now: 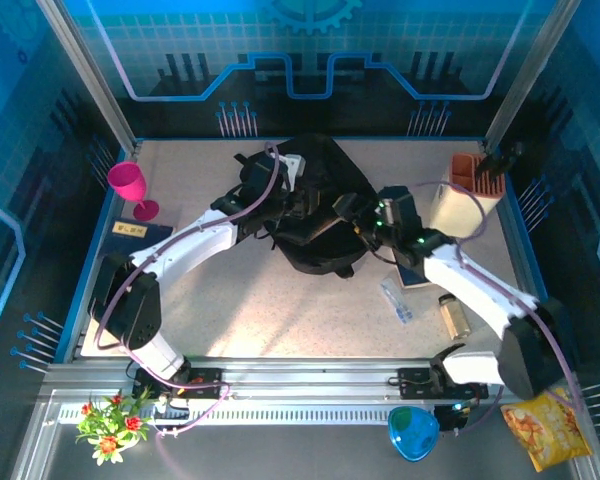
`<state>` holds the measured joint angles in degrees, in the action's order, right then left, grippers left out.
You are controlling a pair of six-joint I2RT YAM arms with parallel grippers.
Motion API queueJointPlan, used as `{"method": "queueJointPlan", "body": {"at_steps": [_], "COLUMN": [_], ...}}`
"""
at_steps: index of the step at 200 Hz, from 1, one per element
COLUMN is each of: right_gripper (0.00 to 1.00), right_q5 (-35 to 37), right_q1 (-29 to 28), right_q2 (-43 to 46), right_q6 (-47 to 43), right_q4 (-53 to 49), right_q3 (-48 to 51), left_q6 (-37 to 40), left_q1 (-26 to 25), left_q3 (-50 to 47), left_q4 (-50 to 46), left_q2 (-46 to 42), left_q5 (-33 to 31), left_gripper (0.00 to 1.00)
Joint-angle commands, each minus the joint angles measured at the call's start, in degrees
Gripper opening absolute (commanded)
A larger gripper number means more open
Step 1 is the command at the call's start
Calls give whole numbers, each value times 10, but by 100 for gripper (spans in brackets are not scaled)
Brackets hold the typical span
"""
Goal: Pack the student bag
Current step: Close the student bag at the top-center of the table, then move the book to the middle-left of the table.
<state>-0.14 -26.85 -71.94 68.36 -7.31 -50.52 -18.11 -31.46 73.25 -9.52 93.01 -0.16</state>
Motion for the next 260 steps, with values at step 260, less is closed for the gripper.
{"method": "queueJointPlan", "body": {"at_steps": [260], "right_gripper": [100], "right_q5": [33], "right_q1": [-32], "right_q2": [-42], "right_q6": [-240], "right_q4": [-90], "right_q3": [-94], "left_q6": [-193], "left_q1": [427], "left_q3": [-110], "left_q4": [-159], "left_q2": [78], "left_q5": [-147], "left_gripper": [99]}}
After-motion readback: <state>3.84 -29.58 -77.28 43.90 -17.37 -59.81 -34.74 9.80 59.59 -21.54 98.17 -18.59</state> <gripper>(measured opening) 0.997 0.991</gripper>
